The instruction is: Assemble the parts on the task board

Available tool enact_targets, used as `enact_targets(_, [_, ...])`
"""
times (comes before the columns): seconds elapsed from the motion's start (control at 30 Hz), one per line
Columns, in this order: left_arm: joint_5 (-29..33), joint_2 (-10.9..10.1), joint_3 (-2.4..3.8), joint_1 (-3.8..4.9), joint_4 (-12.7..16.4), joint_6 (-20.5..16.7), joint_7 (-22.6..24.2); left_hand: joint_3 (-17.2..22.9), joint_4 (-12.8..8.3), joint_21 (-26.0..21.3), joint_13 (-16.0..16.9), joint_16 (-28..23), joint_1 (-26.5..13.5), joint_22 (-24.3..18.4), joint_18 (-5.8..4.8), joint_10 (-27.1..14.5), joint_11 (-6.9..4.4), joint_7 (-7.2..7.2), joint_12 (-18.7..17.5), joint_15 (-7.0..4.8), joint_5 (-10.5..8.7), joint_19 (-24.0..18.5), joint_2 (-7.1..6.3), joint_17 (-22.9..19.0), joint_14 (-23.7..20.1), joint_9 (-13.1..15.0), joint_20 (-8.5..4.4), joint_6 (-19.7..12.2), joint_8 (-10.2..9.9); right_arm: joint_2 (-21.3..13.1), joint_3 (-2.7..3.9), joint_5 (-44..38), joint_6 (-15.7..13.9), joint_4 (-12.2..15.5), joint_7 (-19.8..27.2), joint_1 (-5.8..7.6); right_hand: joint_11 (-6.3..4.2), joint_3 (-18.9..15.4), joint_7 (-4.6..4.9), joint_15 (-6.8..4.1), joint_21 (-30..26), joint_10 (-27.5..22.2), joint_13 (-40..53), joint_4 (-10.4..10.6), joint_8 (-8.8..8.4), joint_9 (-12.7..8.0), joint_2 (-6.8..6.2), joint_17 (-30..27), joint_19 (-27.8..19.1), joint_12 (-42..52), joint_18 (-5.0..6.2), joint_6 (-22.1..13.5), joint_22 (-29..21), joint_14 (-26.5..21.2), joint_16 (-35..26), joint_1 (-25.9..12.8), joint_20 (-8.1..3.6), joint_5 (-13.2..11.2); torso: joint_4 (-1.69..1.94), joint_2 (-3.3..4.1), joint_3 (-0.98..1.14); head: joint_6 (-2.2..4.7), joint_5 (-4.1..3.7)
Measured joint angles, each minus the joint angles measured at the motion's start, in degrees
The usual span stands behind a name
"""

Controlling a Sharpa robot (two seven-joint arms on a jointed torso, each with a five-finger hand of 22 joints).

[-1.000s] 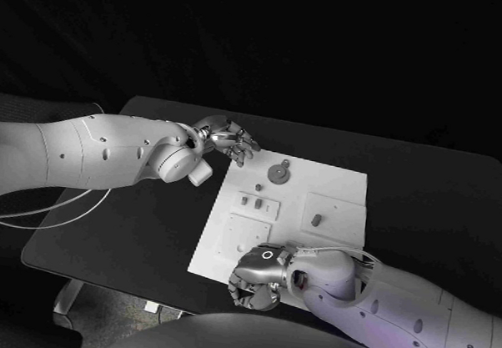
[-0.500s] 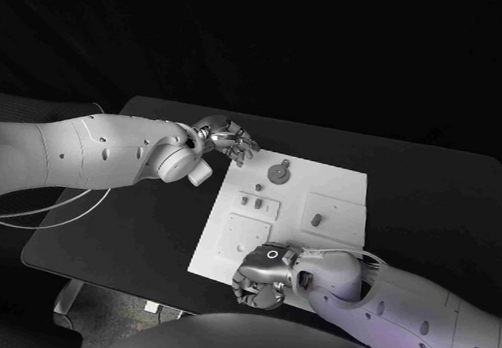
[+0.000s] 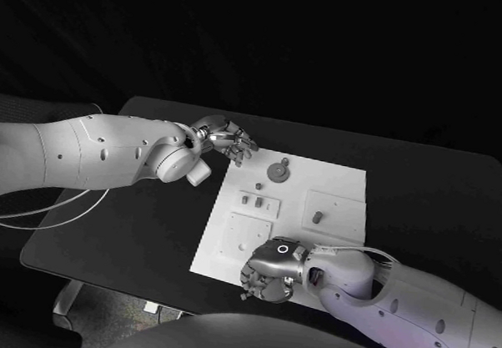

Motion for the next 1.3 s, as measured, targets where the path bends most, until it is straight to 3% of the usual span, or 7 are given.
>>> enact_targets(0.43, [0.0, -0.1, 0.00, 0.00, 0.0, 0.1, -0.1, 0.0, 0.0, 0.0, 0.0, 0.0, 0.0, 0.0, 0.03, 0.0, 0.00, 0.00, 0.0, 0.00, 0.00, -0.1, 0.00, 0.0, 0.0, 0.0, 0.09, 0.0, 0.0, -1.0, 0.01, 5.4, -1.7, 0.5, 0.0, 0.88, 0.00, 0.6, 0.28, 0.03, 0.0, 0.0, 0.0, 0.0, 0.00, 0.0, -0.24, -0.1, 0.0, 0.0, -0.01, -0.1, 0.0, 0.0, 0.0, -0.2, 0.00, 0.0, 0.02, 0.01, 0.00, 0.00, -0.10])
enact_targets(0.53, [0.0, -0.1, 0.00, 0.00, 0.0, 0.1, -0.1, 0.0, 0.0, 0.0, 0.0, 0.0, 0.0, 0.0, 0.01, 0.0, 0.00, 0.00, 0.0, 0.00, 0.00, -0.1, 0.00, 0.0, 0.0, 0.0, 0.09, 0.0, 0.0, -1.0, 0.00, 5.7, -1.6, 0.5, -0.1, 0.89, 0.06, 0.8, 0.65, 0.07, 0.0, 0.1, 0.0, -0.1, -0.32, 0.0, -1.37, -0.1, 0.0, 0.0, -0.01, -0.5, 0.0, 0.1, 0.0, -0.9, 0.00, 0.0, 0.02, 0.01, -0.01, 0.00, -0.11])
enact_targets(0.67, [0.0, -0.2, 0.00, 0.00, 0.1, 0.1, -0.1, 0.0, 0.0, 0.0, 0.0, 0.0, 0.0, 0.0, -0.03, 0.0, 0.00, 0.00, 0.0, 0.00, 0.00, -0.1, 0.00, 0.0, 0.0, 0.0, 0.09, 0.0, 0.0, -0.8, -0.01, 5.7, -1.4, 0.6, -0.3, 0.89, 0.47, 0.4, 1.25, 0.14, 0.0, -0.3, 0.0, -0.2, -2.01, -0.8, -5.93, -0.1, 0.0, 0.0, -0.01, -2.7, 0.0, -0.4, 0.0, -0.3, 0.00, 1.8, 0.02, 0.01, -0.02, 0.00, -0.07])
enact_targets(0.8, [0.0, -0.2, 0.00, 0.00, 0.1, 0.1, -0.2, 0.0, 0.0, 0.0, 0.0, 0.0, 0.0, 0.0, -0.06, 0.0, -0.01, -0.01, 0.0, 0.00, 0.00, -0.1, 0.00, 0.0, 0.0, 0.0, 0.09, 0.0, 0.0, 0.1, -0.02, 4.7, -1.1, 0.1, -0.7, 0.87, 1.56, -0.9, 1.36, 0.94, 0.0, -0.7, 0.0, -0.2, -3.66, -1.7, -8.19, -0.1, -0.6, 0.0, -0.41, -4.7, 0.0, -1.1, 0.0, 1.0, -0.13, 2.1, 0.02, 0.01, -0.02, 0.00, -0.06])
enact_targets(0.93, [-0.1, -0.2, 0.00, 0.00, 0.1, 0.1, -0.2, 0.0, 0.0, 0.0, 0.0, 0.0, 0.0, 0.0, -0.08, -0.2, -0.21, -0.01, 0.0, 0.00, 0.00, -0.1, 0.00, 0.0, 0.0, 0.0, 0.09, 0.0, 0.0, 0.8, -0.01, 3.6, -0.8, -0.8, -1.2, 0.67, 2.32, -1.4, 1.87, 1.65, 0.0, -1.1, 0.0, -0.2, -4.52, -2.4, -9.07, -0.1, -0.9, 0.0, -0.59, -6.1, 0.0, -1.4, 0.0, 1.8, 0.03, 2.1, 0.03, 0.02, -0.02, 0.00, -0.07])
enact_targets(1.0, [-0.1, -0.2, 0.00, 0.00, 0.1, 0.2, -0.2, 0.0, 0.0, 0.0, -0.1, 0.0, 0.0, 0.1, -0.09, -0.2, -0.21, -0.01, 0.0, 0.00, 0.00, -0.1, 0.00, 0.0, 0.0, 0.0, 0.09, 0.0, 0.0, 1.0, -0.01, 3.2, -0.6, -0.9, -1.4, 0.42, 2.36, -1.4, 2.76, 1.70, 0.0, -1.1, 0.0, -0.2, -4.66, -2.5, -9.07, -0.1, -1.0, 0.0, -0.81, -7.4, 0.0, -1.5, 0.0, 1.8, 0.08, 2.1, 0.05, 0.02, -0.01, 0.00, -0.07])
enact_targets(1.3, [-0.1, -0.1, 0.00, 0.00, 0.0, 0.2, -0.2, 0.0, 0.0, -0.2, -0.1, 0.0, 0.0, 0.1, -0.16, -0.2, -0.21, -0.02, 0.2, 0.00, 0.00, -0.1, 0.00, -0.1, 0.0, 0.0, 0.09, 0.0, 0.0, 1.7, -0.02, 1.8, -0.1, -0.6, -1.6, -0.29, 2.48, -1.8, 2.77, 1.72, 0.0, -1.3, 0.1, -0.1, -4.88, -2.6, -9.30, -0.1, -1.0, 0.0, -0.29, -7.6, 0.0, -1.5, 0.0, 2.1, 0.10, 2.0, 0.07, 0.02, 0.01, 0.00, 0.00])
